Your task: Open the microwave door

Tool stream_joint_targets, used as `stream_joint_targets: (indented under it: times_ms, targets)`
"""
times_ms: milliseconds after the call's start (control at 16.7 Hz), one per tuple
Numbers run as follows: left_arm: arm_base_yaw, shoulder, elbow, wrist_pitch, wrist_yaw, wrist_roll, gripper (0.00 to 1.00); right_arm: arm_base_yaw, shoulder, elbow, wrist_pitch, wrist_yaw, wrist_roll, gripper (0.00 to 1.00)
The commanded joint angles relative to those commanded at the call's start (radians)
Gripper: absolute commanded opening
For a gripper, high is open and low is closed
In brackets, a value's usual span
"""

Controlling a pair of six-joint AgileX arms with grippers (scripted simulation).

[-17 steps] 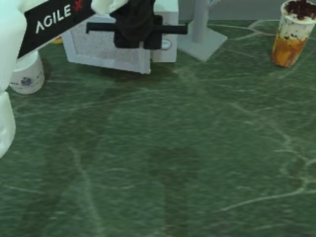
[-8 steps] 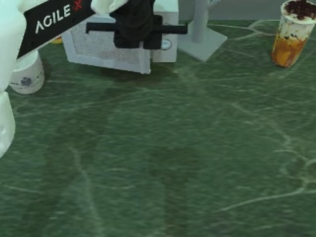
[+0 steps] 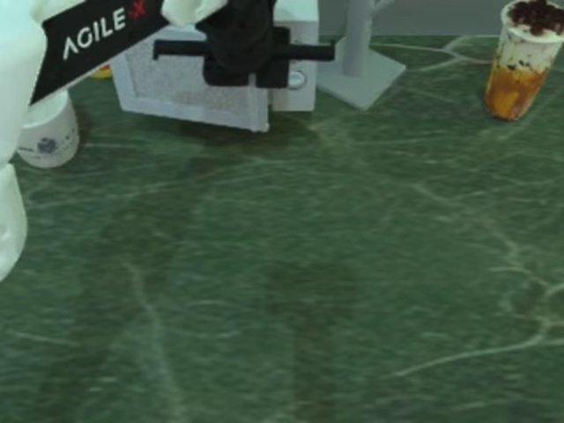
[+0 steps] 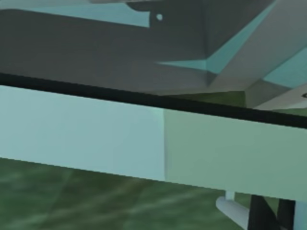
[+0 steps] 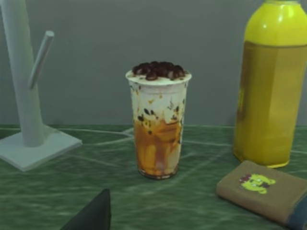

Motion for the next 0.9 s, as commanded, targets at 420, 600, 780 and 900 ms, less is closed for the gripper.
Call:
stream_joint_targets:
  times_ms: [420, 600, 780, 900]
  targets:
    - [0.009, -0.072, -0.116, 0.057, 0.041, 0.076, 0.00, 0.000, 0.000, 0.000, 0.000, 0.000, 0.000, 1.00]
    - [0.016, -0.103, -0.163, 0.081, 0.057, 0.109, 0.00, 0.000, 0.000, 0.000, 0.000, 0.000, 0.000, 1.00]
    - [0.016, -0.103, -0.163, 0.081, 0.057, 0.109, 0.00, 0.000, 0.000, 0.000, 0.000, 0.000, 0.000, 1.00]
    - [0.016, -0.103, -0.163, 0.081, 0.057, 0.109, 0.00, 0.000, 0.000, 0.000, 0.000, 0.000, 0.000, 1.00]
